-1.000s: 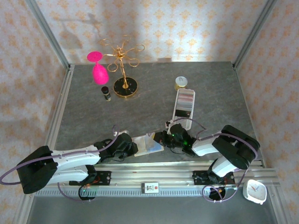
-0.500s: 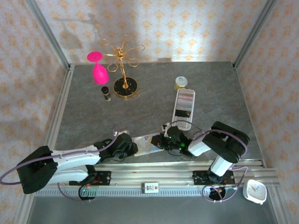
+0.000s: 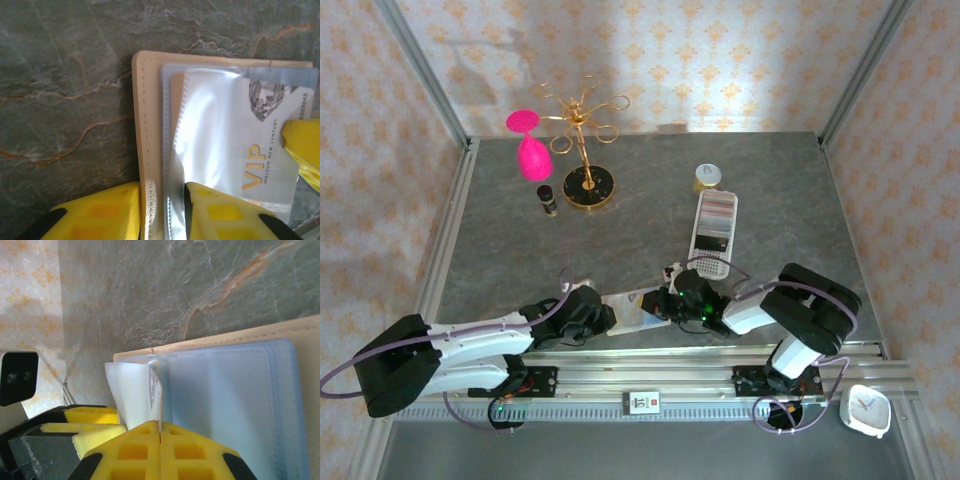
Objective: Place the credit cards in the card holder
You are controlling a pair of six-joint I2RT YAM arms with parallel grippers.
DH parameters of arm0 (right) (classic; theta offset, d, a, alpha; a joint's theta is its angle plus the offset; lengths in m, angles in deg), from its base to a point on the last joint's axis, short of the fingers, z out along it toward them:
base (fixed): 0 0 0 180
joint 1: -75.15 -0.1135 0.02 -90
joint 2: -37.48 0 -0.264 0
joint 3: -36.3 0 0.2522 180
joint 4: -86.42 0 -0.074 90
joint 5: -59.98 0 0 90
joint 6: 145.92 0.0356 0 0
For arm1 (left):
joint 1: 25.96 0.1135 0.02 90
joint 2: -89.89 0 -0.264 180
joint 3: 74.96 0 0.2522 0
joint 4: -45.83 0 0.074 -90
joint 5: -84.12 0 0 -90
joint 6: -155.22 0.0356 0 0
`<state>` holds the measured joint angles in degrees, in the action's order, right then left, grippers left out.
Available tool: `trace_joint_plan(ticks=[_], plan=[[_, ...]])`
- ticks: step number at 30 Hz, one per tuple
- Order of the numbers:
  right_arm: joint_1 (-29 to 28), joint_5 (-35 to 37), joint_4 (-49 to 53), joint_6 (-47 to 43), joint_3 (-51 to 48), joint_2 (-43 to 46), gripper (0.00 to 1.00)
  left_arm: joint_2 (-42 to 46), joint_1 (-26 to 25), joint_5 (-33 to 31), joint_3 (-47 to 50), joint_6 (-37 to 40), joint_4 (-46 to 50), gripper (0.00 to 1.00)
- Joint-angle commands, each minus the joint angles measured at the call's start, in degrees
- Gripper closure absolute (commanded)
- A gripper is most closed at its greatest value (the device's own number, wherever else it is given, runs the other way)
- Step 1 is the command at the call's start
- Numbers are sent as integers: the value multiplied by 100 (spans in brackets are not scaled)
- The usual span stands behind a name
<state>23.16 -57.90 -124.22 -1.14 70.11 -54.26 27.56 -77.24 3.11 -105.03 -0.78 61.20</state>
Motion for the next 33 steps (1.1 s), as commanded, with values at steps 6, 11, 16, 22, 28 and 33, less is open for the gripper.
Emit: trace_joint_plan(ticks=[6, 11, 16, 22, 28, 33], plan=[[-97, -310, 291, -183, 333, -353, 100, 279, 141, 41, 452, -305, 178, 66], [-170, -414, 128, -141, 468, -502, 100, 327, 194, 84, 565, -379, 46, 68], [-232, -565, -67, -134, 558, -624, 100, 248, 233, 139, 564, -369, 8, 68], [-240, -681, 123, -289, 744, -669, 100, 245, 288, 169, 559, -328, -2, 66], [-251, -565, 712, -422, 1004, -721, 100, 230, 356, 229, 568, -269, -155, 60], [-259, -464, 966, -381, 1096, -835, 100, 191, 404, 343, 656, -204, -427, 59]])
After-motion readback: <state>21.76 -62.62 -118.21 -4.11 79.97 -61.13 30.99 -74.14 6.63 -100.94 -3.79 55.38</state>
